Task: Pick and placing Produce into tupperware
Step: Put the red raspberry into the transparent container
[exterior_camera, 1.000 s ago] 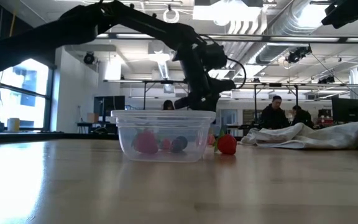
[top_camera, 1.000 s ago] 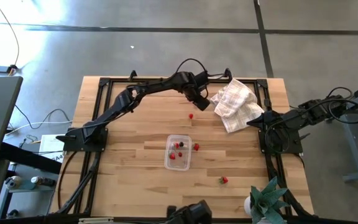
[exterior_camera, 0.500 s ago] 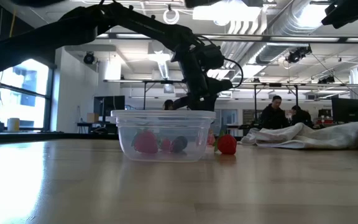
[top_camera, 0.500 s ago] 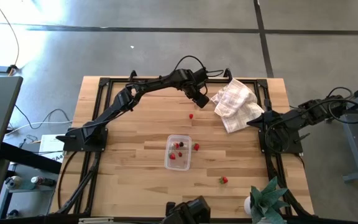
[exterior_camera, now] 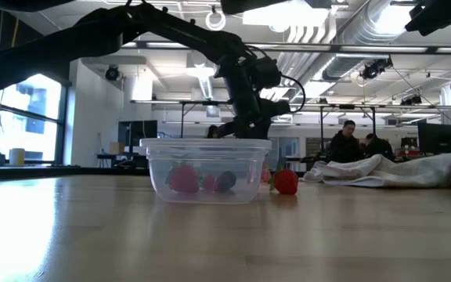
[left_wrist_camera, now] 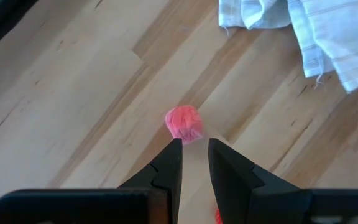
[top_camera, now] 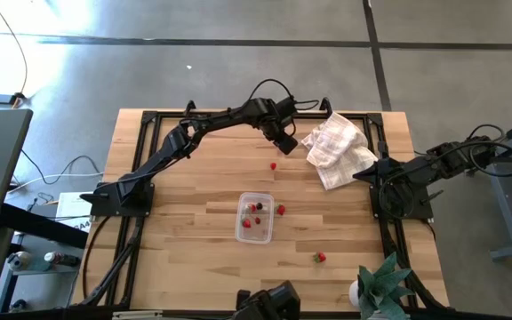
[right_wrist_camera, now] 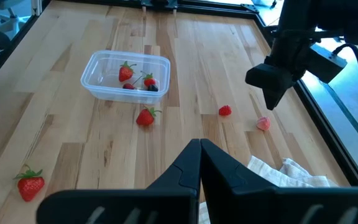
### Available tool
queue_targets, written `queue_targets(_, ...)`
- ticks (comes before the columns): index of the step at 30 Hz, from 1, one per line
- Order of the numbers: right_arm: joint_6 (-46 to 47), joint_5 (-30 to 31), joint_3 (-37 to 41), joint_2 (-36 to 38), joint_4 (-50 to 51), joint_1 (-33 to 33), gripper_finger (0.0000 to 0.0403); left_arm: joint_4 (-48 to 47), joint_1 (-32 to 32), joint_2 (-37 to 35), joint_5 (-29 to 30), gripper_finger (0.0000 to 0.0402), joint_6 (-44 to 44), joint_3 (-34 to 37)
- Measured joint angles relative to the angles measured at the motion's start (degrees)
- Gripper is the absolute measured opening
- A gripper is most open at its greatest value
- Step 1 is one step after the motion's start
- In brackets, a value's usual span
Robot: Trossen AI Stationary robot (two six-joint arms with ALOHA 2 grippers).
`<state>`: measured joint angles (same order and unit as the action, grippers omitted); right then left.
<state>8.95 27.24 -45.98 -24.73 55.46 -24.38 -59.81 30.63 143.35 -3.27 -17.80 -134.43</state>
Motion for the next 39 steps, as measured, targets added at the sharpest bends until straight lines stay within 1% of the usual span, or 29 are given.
queue_targets(5, 0.00, 0.00, -0.01, 0.00, 0.00, 0.01, 0.0000, 0.06, 0.00, 0.00, -0.24, 0.0067, 0.27, 0.00)
queue_targets(10, -0.01, 0.00, 0.00, -0.01, 0.00, 0.00, 0.0000, -0.20, 0.00, 0.00, -0.80, 0.0067, 2.72, 0.00)
queue_targets(15, -0.02, -0.02, 0.00, -0.02, 0.00, 0.02, 0.0000, -0.13, 0.11, 0.00, -0.82, 0.0067, 1.37, 0.00)
queue_targets(18, -0.01, -0.01, 0.00, -0.01, 0.00, 0.01, 0.0000, 0.37, 0.04, 0.00, -2.06, 0.0067, 4.21, 0.00)
queue_targets(20, 0.00, -0.01, 0.00, 0.00, 0.00, 0.00, 0.0000, 1.45, 0.04, 0.02, -4.22, 0.0067, 6.27, 0.00)
queue_targets(25, 0.00, 0.00, 0.00, 0.00, 0.00, 0.02, 0.0000, 8.57, 0.03, -0.19, -14.32, 0.0067, 10.16, -0.46)
queue_targets(27, 0.00, -0.02, 0.00, -0.02, 0.00, 0.00, 0.0000, 10.24, -0.30, -1.15, -17.00, 0.0067, 11.67, -0.46)
queue_targets(29, 0.00, -0.01, 0.00, -0.01, -0.01, 0.02, 0.0000, 11.14, -0.86, -2.14, -18.29, 0.0067, 13.40, -0.65)
queue_targets(31, -0.01, 0.00, 0.00, -0.01, 0.00, 0.01, 0.0000, 8.40, -1.41, -3.45, -19.18, 0.0067, 15.83, -0.59)
queue_targets(33, 0.00, -0.02, 0.00, -0.02, -0.02, 0.02, 0.0000, 6.45, -2.28, -4.55, -18.87, 0.0067, 18.44, -0.59)
queue_targets(35, 0.00, 0.00, 0.00, 0.00, 0.00, 0.02, 0.0000, 1.99, -3.02, -6.05, -18.28, 0.0067, 21.65, -0.50)
queue_targets(36, -0.01, 0.00, 0.00, 0.00, -0.02, 0.02, 0.0000, 0.31, -3.51, -6.86, -17.74, 0.0067, 23.24, -0.51)
queue_targets(38, -0.02, 0.00, 0.00, -0.02, 0.00, 0.00, 0.0000, -6.36, -4.13, -8.59, -15.93, 0.0067, 26.60, -0.52)
queue_targets(39, 0.00, 0.00, 0.00, 0.00, -0.02, 0.01, 0.0000, -9.21, -4.66, -9.04, -14.00, 0.0067, 27.74, -0.57)
